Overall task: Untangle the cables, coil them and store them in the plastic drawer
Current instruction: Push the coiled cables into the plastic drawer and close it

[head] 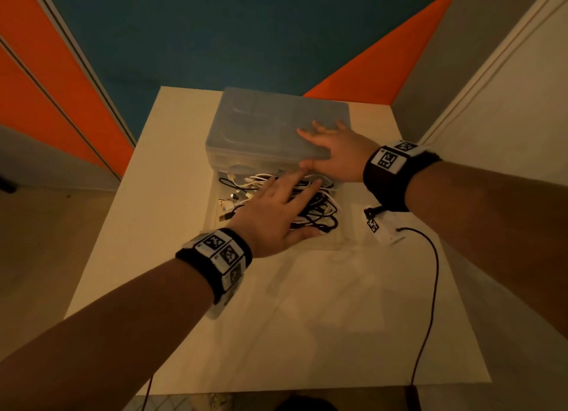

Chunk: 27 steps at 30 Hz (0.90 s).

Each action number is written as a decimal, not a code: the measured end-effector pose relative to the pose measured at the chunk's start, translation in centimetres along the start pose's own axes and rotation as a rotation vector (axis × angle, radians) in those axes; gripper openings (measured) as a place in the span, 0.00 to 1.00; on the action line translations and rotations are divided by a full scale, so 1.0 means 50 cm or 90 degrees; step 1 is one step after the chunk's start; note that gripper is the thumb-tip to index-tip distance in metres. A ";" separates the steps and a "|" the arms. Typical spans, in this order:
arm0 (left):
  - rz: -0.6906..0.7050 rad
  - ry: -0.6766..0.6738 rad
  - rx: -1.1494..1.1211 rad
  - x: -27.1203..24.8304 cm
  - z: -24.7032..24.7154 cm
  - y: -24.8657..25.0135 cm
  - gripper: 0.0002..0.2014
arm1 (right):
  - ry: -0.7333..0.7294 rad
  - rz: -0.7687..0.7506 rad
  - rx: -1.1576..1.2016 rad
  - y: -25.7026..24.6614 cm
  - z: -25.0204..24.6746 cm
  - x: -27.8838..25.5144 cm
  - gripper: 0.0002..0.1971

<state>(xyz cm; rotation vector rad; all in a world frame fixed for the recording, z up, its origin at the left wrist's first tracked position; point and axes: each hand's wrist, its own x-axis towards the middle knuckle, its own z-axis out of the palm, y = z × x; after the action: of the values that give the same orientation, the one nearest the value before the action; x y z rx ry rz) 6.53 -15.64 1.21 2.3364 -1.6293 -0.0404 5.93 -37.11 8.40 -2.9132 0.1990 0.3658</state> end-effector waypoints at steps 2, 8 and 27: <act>-0.005 -0.038 0.014 -0.003 0.011 -0.004 0.37 | -0.003 0.008 0.002 -0.001 0.000 -0.001 0.38; -0.047 -0.120 0.075 0.012 0.027 -0.005 0.32 | -0.002 0.011 0.004 -0.004 -0.005 -0.006 0.38; -0.045 -0.119 0.121 0.037 0.020 0.000 0.27 | 0.000 -0.002 -0.006 -0.011 -0.006 -0.012 0.37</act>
<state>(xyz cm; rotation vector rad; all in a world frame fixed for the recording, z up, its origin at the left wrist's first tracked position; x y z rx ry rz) 7.01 -17.54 0.53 2.6029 -1.7012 -0.1275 5.50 -36.59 8.97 -2.9222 0.1942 0.3667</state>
